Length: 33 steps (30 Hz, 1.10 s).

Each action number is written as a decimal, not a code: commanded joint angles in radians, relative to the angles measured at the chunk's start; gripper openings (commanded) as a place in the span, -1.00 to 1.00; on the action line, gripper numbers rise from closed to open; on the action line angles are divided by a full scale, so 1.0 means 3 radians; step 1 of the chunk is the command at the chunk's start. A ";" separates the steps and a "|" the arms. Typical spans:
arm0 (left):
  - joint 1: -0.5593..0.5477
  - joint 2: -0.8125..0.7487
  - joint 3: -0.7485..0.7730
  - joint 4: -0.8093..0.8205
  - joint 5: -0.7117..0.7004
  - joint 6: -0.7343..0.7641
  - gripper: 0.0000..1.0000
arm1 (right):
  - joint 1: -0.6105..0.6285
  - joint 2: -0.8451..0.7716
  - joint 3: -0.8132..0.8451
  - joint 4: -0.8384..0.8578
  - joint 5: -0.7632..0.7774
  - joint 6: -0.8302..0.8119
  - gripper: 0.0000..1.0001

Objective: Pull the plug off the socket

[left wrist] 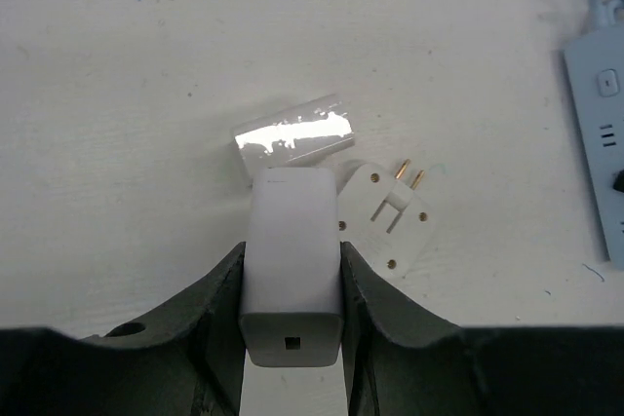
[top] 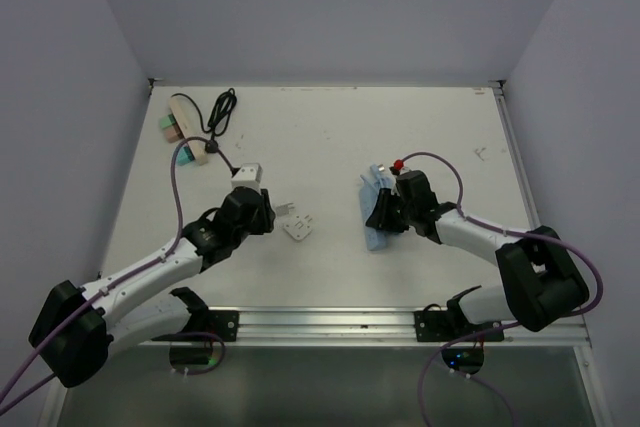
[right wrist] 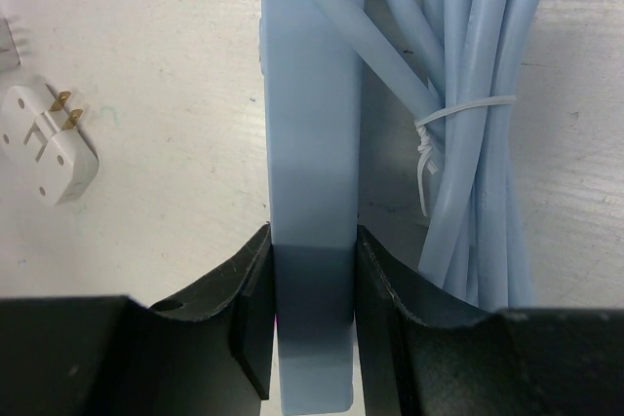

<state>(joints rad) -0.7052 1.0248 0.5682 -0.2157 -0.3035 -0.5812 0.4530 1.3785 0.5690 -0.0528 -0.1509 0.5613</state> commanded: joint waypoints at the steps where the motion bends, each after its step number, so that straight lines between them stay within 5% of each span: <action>1: 0.0106 -0.0164 -0.0170 0.0090 -0.0195 -0.0307 -0.91 | -0.0037 0.0099 -0.0153 -0.0473 0.0385 -0.0092 -1.00; 19: 0.0233 0.0332 -0.0564 0.1117 0.0566 -0.0609 -0.64 | -0.0032 0.0063 -0.0168 -0.0473 0.0365 -0.0102 -1.00; 25: 0.0315 0.0276 -0.0672 0.1052 0.0511 -0.0681 -0.47 | -0.0037 0.0048 -0.0173 -0.0473 0.0360 -0.0112 -1.00; 33: 0.0571 0.0153 -0.0805 0.0755 0.0408 -0.0793 0.33 | -0.0037 0.0043 -0.0168 -0.0473 0.0334 -0.0117 -1.00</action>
<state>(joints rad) -0.5602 1.0897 0.3470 0.0212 -0.1608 -0.7975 0.4522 1.3720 0.5652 -0.0525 -0.1478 0.5606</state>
